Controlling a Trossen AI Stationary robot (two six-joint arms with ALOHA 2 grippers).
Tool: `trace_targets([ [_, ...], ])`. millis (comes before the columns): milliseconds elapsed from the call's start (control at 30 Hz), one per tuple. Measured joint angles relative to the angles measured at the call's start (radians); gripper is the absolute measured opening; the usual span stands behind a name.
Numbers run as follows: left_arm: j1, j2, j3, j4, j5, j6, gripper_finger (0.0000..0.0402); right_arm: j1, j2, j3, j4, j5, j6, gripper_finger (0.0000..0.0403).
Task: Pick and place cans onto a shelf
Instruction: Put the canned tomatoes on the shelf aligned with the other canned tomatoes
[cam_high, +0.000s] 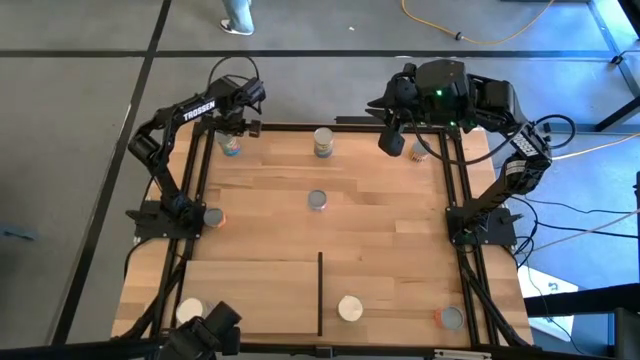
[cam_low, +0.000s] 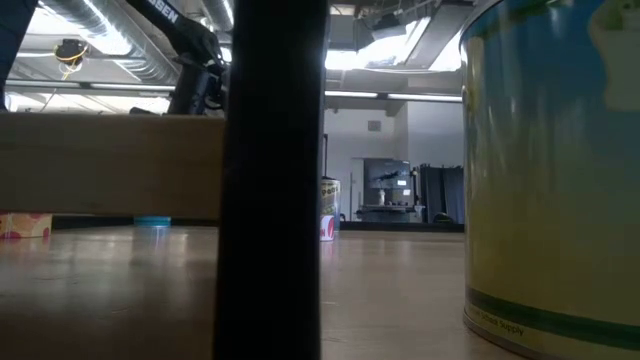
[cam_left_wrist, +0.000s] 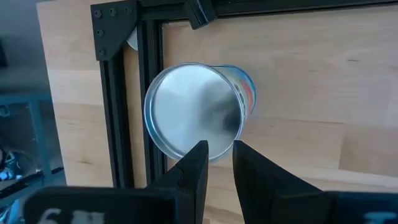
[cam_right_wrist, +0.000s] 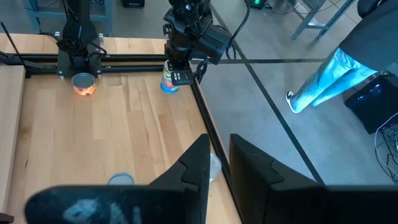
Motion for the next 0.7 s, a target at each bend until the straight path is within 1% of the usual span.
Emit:
trace_targets([
  [200,0.000,0.000,-0.003,0.013,0.028,0.002,0.0066,0.000,0.000,0.000,0.000,0.000,0.000,0.0063],
  [367,0.001,0.000,-0.040,0.080,0.069,0.063,0.0066,0.000,0.000,0.000,0.000,0.000,0.000,0.0063],
  [433,0.000,0.000,-0.048,0.082,0.067,0.072,0.0066,0.000,0.000,0.000,0.000,0.000,0.000,0.0063],
  [567,-0.008,0.000,-0.050,0.086,0.019,0.073,0.0066,0.000,0.000,0.000,0.000,0.000,0.000,0.0063],
  [700,-0.008,0.000,-0.050,0.087,0.015,0.073,0.0066,0.000,0.000,0.000,0.000,0.000,0.000,0.0063],
])
